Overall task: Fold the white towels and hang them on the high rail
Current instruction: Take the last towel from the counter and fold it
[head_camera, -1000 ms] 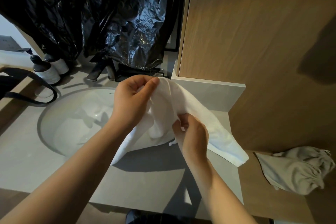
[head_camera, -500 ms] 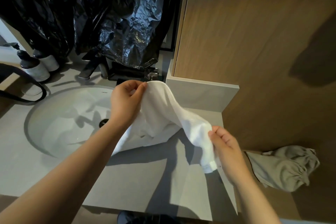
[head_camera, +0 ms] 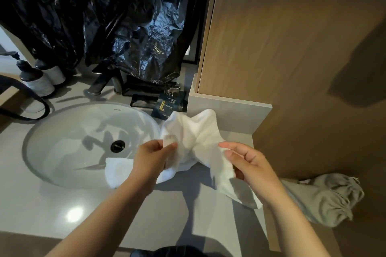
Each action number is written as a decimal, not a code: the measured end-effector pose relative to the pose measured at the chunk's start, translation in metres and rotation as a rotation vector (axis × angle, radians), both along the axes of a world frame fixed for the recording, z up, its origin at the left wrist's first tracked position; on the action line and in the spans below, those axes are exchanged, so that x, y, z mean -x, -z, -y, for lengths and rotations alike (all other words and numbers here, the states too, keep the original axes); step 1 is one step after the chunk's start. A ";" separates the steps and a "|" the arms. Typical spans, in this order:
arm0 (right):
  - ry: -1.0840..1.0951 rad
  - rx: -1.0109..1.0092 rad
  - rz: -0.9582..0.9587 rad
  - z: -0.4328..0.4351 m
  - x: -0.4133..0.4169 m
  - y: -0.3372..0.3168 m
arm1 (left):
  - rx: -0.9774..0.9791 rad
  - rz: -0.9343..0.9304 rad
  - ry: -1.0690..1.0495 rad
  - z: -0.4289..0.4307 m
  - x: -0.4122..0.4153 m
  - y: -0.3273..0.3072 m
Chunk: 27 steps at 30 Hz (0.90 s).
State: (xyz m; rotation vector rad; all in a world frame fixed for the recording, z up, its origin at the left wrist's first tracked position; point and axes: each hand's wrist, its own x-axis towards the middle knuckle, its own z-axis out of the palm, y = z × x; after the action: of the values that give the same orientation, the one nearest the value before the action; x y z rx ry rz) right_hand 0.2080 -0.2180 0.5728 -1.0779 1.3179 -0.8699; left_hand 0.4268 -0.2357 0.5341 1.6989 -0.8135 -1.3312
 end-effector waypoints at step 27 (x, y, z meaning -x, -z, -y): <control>-0.007 0.389 -0.077 0.019 -0.037 -0.038 | 0.471 -0.089 0.211 -0.035 0.017 -0.070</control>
State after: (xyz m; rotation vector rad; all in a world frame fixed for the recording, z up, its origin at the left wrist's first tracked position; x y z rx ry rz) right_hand 0.2453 -0.2371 0.6111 -1.4281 1.2338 -1.1182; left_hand 0.4101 -0.2010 0.6045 1.2032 -1.1726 -1.2206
